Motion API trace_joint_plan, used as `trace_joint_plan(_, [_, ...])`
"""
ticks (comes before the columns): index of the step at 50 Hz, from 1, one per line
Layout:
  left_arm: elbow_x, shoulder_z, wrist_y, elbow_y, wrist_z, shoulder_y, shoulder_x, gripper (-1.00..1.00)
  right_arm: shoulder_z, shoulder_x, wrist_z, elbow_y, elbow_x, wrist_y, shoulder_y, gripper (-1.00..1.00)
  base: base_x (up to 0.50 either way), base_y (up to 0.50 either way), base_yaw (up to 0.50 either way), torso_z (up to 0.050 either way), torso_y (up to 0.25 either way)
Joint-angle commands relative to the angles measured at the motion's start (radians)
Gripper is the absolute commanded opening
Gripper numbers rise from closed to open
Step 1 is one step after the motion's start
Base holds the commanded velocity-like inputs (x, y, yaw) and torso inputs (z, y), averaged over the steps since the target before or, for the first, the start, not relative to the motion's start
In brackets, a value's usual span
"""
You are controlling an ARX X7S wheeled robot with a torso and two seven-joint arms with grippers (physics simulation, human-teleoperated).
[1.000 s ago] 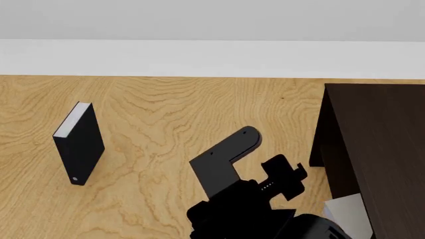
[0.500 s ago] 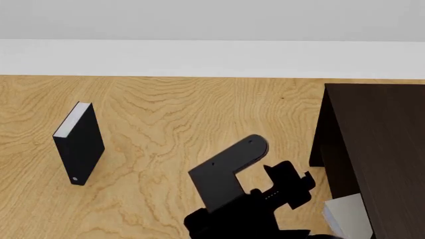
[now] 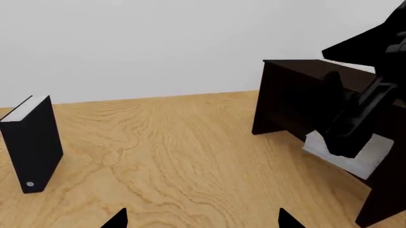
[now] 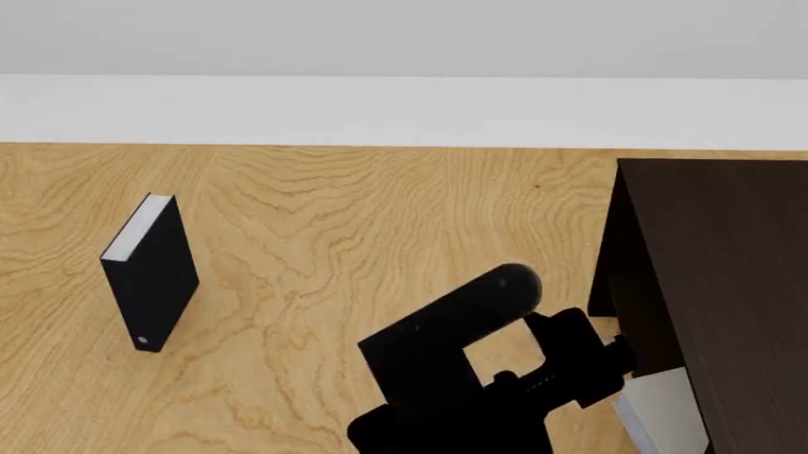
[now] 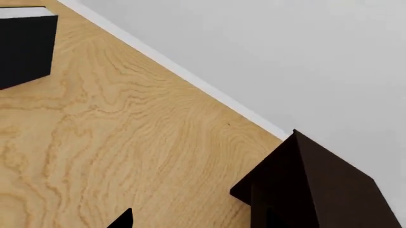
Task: Pick up the book on the right and place it on the cabinet shelf.
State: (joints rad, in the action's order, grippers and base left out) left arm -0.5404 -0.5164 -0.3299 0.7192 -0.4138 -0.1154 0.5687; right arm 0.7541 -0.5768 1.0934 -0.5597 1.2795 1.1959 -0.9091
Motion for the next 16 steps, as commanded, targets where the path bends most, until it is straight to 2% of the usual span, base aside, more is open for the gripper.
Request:
trace_joint_plan(1, [-0.002,0.002,0.001,0.007,-0.007,-0.002,0.005,1.0,-0.053,-0.029,0.166,-0.103,0.164,0.05,-0.014,1.0,0.0,0.0,0.0,0.0,0.0])
trace_joint_plan(6, [0.0,0.002,0.006,0.003,-0.006,-0.003,0.006,1.0,-0.074,-0.048,0.255,-0.148,0.271,0.053,-0.03,1.0,0.0,0.0,0.0,0.0,0.0])
trace_joint_plan(16, [0.001,0.001,0.008,-0.002,-0.007,0.0,0.006,1.0,-0.085,-0.069,0.329,-0.208,0.371,0.036,-0.049,1.0,0.0,0.0,0.0,0.0,0.0])
